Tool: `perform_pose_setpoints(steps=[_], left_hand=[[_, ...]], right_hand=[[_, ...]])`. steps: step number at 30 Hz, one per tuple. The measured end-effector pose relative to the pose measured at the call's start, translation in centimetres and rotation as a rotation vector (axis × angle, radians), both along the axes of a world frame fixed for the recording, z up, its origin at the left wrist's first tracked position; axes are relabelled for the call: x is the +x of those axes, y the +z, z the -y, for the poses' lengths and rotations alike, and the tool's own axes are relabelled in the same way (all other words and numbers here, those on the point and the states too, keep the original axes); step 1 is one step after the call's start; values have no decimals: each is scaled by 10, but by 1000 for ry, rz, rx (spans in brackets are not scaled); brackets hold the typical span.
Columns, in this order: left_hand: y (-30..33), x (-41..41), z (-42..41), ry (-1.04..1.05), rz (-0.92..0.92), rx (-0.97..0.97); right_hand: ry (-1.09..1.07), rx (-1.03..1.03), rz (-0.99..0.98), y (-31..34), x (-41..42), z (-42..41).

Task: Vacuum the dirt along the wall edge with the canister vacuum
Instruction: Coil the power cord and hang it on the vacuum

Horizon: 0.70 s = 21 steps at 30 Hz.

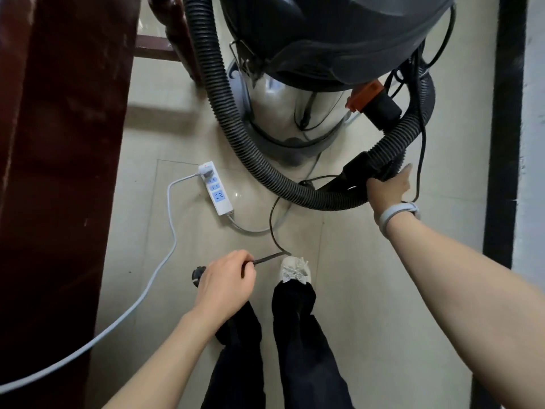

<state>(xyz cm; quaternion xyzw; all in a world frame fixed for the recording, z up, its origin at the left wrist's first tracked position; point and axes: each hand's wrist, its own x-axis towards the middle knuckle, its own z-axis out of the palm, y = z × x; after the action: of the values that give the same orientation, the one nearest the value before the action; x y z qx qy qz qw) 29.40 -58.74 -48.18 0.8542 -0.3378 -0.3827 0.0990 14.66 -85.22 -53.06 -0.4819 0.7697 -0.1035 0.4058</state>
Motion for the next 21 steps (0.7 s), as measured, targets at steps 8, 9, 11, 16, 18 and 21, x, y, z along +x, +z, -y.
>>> perform_pose_setpoints(steps=[8, 9, 11, 16, 18, 21], left_hand=[[15, -34, 80, -134, -35, -269], [19, -36, 90, -166, -49, -295], [28, -39, 108, -217, -66, -358], [42, -33, 151, -187, -12, -442], [46, -32, 168, -145, -3, -452], [54, -31, 184, -50, -39, -459]], right_hand=[[148, -33, 139, 3, -38, 7], [161, -53, 95, 7, -40, 14], [200, -126, 43, 18, -41, 38], [370, -12, 8, 36, -35, 116], [474, 39, -61, 38, -37, 123], [648, 95, -140, 40, -48, 103]])
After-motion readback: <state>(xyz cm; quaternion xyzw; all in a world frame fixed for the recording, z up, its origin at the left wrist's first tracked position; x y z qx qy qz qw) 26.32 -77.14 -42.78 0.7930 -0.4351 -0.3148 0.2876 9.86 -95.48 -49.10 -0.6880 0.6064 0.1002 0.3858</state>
